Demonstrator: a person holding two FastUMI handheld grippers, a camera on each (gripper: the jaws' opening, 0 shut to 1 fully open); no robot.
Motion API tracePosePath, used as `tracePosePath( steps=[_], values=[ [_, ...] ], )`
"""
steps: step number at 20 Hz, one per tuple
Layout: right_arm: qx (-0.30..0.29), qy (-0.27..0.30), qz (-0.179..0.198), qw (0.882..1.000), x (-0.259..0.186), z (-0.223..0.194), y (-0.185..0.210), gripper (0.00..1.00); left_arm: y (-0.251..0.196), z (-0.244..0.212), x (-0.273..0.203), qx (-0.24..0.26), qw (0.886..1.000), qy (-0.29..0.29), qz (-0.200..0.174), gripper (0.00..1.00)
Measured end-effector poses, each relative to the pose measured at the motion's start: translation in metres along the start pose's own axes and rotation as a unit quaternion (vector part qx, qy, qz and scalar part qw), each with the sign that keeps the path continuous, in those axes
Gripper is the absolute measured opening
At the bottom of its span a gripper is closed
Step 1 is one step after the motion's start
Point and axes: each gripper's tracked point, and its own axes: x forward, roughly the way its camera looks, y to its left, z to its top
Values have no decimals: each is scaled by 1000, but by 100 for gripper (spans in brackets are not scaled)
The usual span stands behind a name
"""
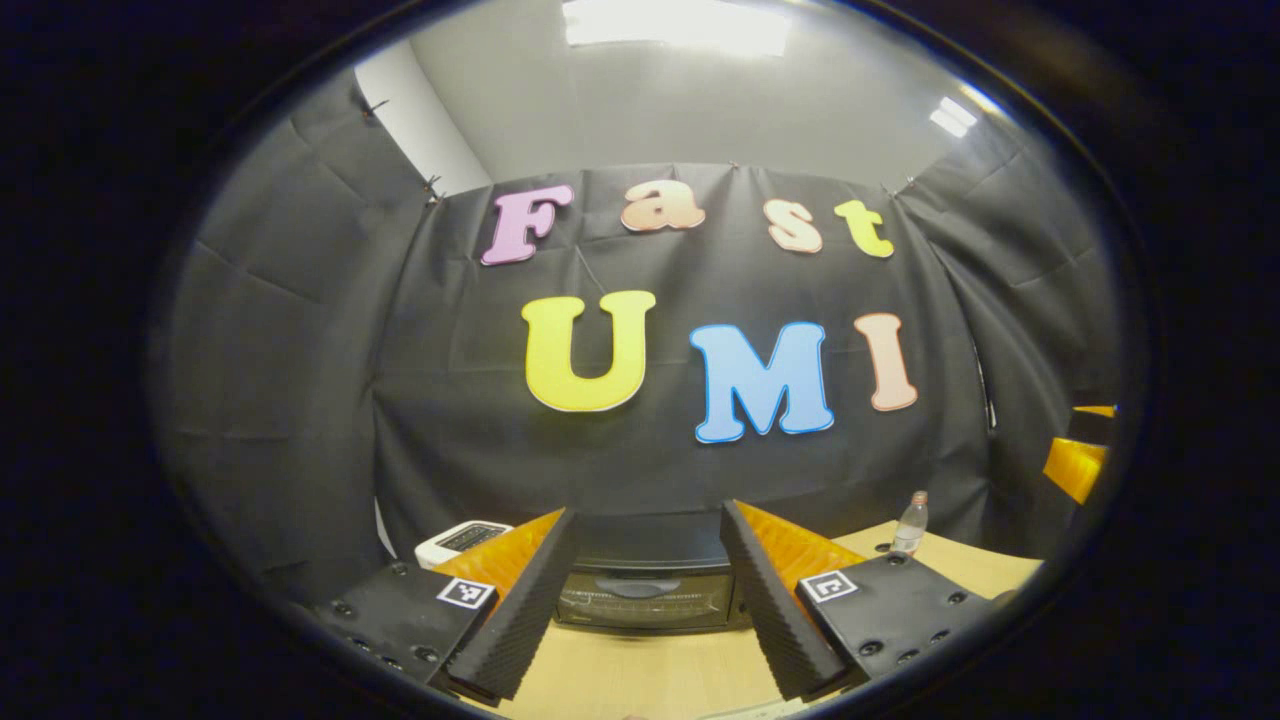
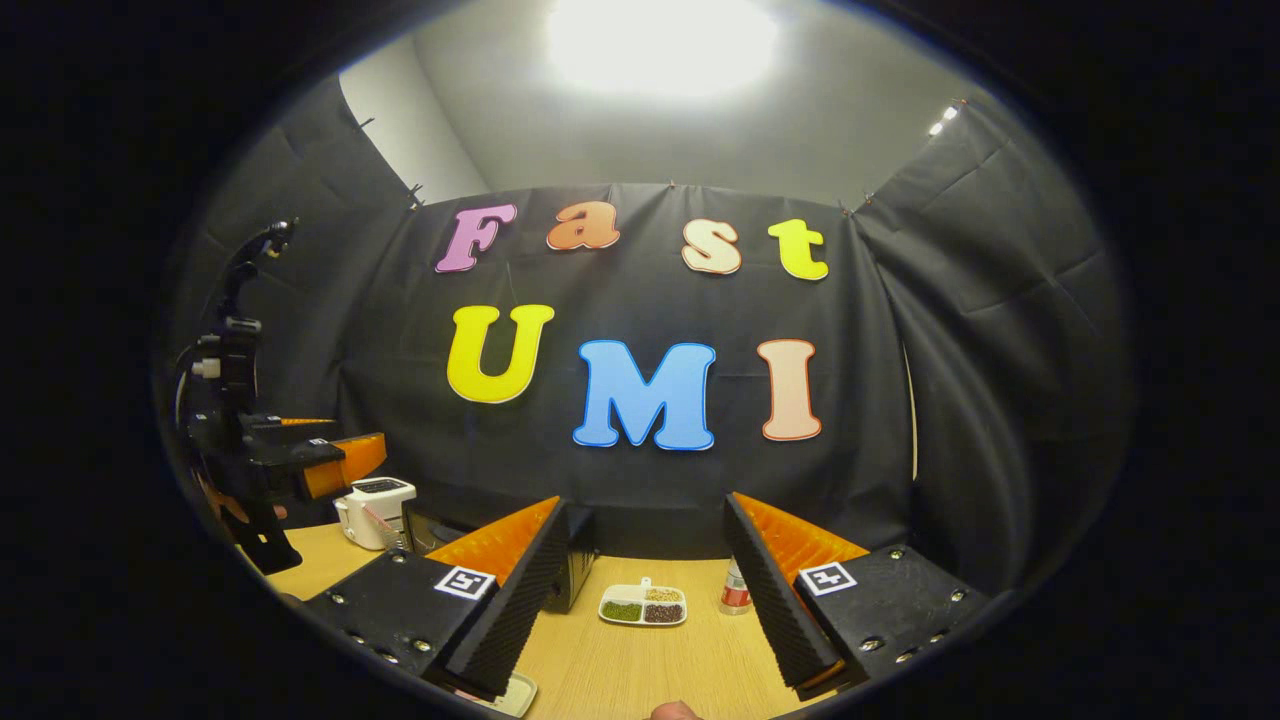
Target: Open the electric oven with the left hand, put the food in, and close the electric oven.
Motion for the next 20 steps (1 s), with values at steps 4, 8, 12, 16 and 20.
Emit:
tracePosePath(
  steps=[4,8,12,16,20],
  values=[
    [-3,2,-18,1000,20,-5,15,95,13,-25,52,1,1000,16,-19,100],
    [-6,17,-42,999,34,-19,22,95,19,-61,94,1,999,39,-36,100],
    [-16,34,-71,997,46,-30,23,95,21,-104,130,-1,996,74,-50,100],
    [-27,51,-94,994,52,-41,24,95,22,-146,160,-1,993,105,-61,91],
    [-34,66,-111,991,53,-46,26,95,19,-180,179,2,989,131,-71,100]
  ],
)
